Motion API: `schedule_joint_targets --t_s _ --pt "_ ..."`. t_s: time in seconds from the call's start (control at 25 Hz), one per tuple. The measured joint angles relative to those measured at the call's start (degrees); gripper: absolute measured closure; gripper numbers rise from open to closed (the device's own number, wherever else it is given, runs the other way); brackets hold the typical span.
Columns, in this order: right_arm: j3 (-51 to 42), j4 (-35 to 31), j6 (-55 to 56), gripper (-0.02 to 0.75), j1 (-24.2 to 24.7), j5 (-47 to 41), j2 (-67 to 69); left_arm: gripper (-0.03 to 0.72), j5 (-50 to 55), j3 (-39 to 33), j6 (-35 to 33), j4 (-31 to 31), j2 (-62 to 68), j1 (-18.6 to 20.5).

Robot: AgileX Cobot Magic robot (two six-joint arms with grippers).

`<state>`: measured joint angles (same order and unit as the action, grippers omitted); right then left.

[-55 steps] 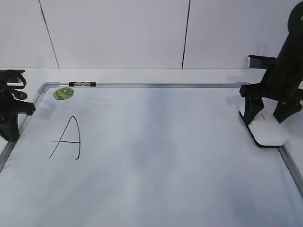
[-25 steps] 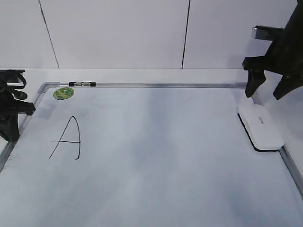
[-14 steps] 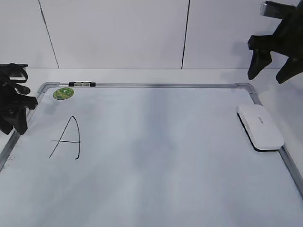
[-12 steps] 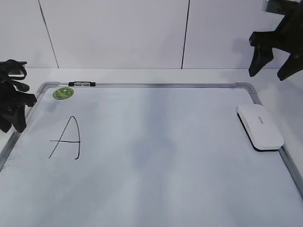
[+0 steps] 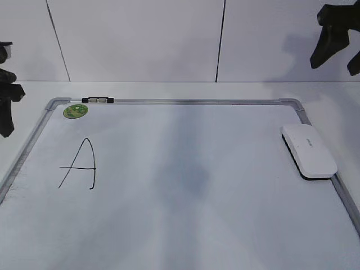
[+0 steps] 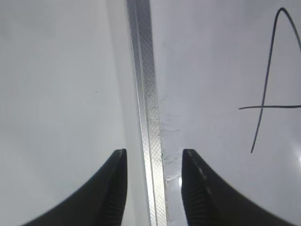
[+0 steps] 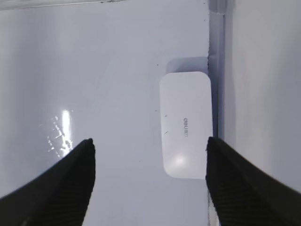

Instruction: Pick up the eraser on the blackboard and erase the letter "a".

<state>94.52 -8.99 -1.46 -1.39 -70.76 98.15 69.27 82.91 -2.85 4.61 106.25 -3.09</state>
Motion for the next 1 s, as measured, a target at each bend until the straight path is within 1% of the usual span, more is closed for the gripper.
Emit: schedule_joint_targets --t_s 0.24,0.48,0.64,0.76,1.0 --pt "-3.8 -5.1 0.0 0.178 0.0 -0.3 -5.9 0.409 0.3 0.0 0.0 1.1 -5.5 0.0" --pt "-9.2 -5.4 0.0 0.178 0.0 -0.3 -12.0 0.44 0.6 -1.0 0.0 1.6 -13.3 0.0" --pt "-13.8 -5.2 0.0 0.178 0.0 -0.4 -17.4 0.442 1.0 -5.2 0.0 1.6 -19.1 0.0" --pt "-17.2 -3.6 0.0 0.178 0.0 -0.5 -21.3 0.442 1.3 -9.4 0.0 1.6 -23.7 0.0" --pt "-21.1 -2.1 0.0 0.178 0.0 -0.7 -27.8 0.443 1.4 -16.5 0.0 1.6 -32.2 0.0"
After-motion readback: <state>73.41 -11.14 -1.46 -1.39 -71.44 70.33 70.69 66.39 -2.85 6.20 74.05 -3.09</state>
